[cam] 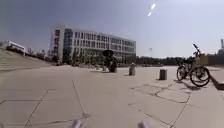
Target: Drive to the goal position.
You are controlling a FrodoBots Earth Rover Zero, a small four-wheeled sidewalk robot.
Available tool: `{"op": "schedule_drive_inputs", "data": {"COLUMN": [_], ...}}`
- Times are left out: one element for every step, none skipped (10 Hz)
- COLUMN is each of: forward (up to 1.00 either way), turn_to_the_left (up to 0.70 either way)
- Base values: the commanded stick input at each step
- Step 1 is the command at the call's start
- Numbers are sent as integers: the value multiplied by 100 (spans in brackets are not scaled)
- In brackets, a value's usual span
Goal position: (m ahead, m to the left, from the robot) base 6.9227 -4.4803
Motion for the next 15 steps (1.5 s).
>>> {"op": "schedule_drive_inputs", "data": {"forward": [70, 70, 70, 70, 70, 70, 70, 70, 70, 70, 70, 70, 70, 70, 70], "turn_to_the_left": [0, 0, 0, 0, -2, -12, -21, -7, 0, 0, 0, 0, 0, -1, -22]}}
